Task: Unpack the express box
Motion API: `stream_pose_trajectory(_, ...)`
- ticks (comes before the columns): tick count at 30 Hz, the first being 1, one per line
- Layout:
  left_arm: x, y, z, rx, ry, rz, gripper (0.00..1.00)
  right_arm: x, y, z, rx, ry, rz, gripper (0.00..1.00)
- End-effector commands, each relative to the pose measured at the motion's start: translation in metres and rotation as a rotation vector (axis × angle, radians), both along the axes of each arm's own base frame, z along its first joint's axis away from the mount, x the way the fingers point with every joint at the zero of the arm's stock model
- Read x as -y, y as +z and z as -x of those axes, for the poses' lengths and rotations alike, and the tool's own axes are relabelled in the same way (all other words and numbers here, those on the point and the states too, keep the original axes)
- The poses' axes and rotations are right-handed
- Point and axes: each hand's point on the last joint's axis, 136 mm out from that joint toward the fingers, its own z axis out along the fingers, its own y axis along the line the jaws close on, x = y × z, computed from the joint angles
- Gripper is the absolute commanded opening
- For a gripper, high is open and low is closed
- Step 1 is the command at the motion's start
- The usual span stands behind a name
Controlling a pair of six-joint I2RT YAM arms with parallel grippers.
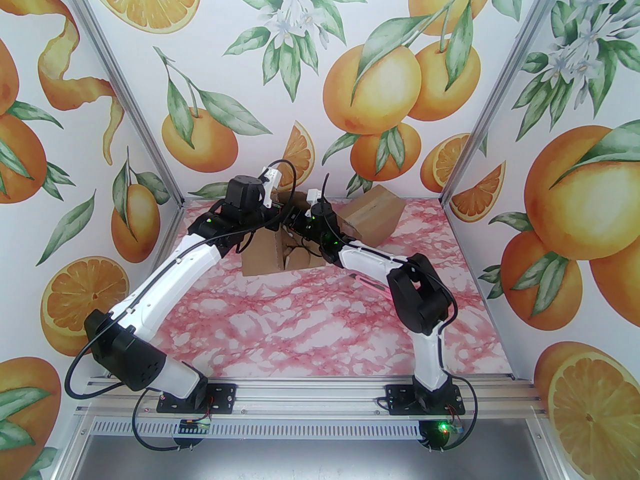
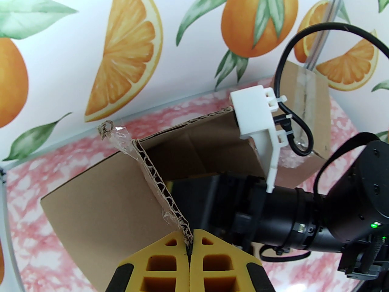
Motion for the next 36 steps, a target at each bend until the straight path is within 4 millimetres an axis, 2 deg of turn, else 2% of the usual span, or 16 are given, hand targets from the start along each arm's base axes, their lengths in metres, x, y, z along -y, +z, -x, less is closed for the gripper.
stream_pose_trajectory(1,0.0,0.048,0.005,0.14,-0.04,0.074,0.0,-0.011,0.001,0.011,0.009,0.083,-0.039,0.19)
stream_pose_trajectory(4,-0.01,0.047,0.004,0.137,-0.015,0.079,0.0,-0.01,0.013,0.011,0.042,0.09,-0.042,0.04)
stream_pose_trajectory(6,-0.021,0.044,0.002,0.133,0.024,0.07,0.0,-0.01,0.027,0.014,0.08,0.106,-0.056,0.0)
stream_pose_trajectory(12,-0.058,0.028,-0.008,0.085,0.168,0.053,0.0,-0.006,0.061,0.027,0.153,0.133,-0.031,0.0)
stream_pose_trajectory(14,-0.064,0.025,-0.011,0.075,0.191,0.053,0.0,-0.004,0.072,0.032,0.182,0.137,-0.025,0.0)
stream_pose_trajectory(19,-0.084,0.002,-0.023,-0.005,0.294,0.033,0.0,-0.001,0.11,0.049,0.297,0.161,-0.047,0.0)
stream_pose_trajectory(21,-0.086,-0.003,-0.027,-0.025,0.307,0.047,0.0,-0.002,0.121,0.052,0.319,0.174,-0.049,0.0)
stream_pose_trajectory(25,-0.08,-0.007,-0.03,-0.026,0.293,0.073,0.0,0.001,0.126,0.051,0.323,0.157,-0.019,0.0)
stream_pose_trajectory(27,-0.079,-0.004,-0.029,-0.017,0.287,0.084,0.0,0.004,0.113,0.045,0.261,0.133,0.058,0.0)
stream_pose_trajectory(29,-0.075,0.002,-0.027,0.009,0.263,0.108,0.0,0.005,0.095,0.04,0.194,0.126,0.133,0.12)
stream_pose_trajectory(32,-0.065,0.011,-0.021,0.041,0.207,0.142,0.0,0.004,0.077,0.038,0.126,0.115,0.144,0.27)
stream_pose_trajectory(36,-0.055,0.017,-0.014,0.072,0.207,0.104,0.0,-0.005,0.074,0.044,0.128,0.12,0.217,0.41)
